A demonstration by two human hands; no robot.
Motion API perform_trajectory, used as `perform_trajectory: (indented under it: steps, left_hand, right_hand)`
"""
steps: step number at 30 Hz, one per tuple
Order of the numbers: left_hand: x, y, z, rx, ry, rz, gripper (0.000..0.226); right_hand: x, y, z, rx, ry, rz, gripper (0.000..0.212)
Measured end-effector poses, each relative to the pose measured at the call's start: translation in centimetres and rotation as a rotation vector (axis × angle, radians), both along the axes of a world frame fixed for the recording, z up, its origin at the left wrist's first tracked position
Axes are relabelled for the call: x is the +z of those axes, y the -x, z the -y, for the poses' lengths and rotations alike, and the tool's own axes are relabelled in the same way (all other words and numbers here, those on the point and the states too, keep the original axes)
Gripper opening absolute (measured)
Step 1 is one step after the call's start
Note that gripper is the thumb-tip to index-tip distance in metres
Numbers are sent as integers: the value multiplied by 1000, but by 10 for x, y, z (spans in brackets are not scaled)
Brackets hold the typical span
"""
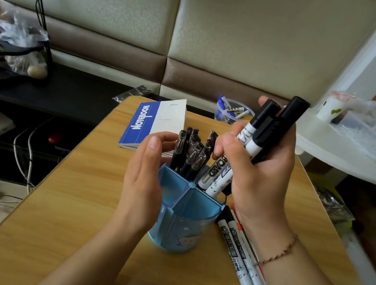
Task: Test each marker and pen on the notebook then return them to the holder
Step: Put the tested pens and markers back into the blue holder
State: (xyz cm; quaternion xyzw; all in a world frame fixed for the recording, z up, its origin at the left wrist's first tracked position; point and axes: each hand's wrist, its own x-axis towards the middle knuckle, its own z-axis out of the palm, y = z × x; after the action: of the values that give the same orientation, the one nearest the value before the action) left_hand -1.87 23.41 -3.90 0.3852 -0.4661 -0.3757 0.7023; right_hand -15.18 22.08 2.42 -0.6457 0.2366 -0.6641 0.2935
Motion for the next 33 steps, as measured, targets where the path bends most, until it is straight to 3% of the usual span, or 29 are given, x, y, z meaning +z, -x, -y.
perform_trajectory:
  steps: [9,22,27,33]
  left_hand:
    - [1,0,-1,3,-5,1,51]
    - [1,0,-2,-7,-7,0,54]
    - [1,0,-2,-21,7,14,53]
    - [0,-1,-2,-23,13,26,54]
  right_hand:
    - [6,-8,1,-19,0,42,50]
    - [2,-3,-3,-180,-139,-51,40]
    - [4,-12,-5,-226,-102,-113,33]
    - [-1,-19,-6,-241,-127,-48,40]
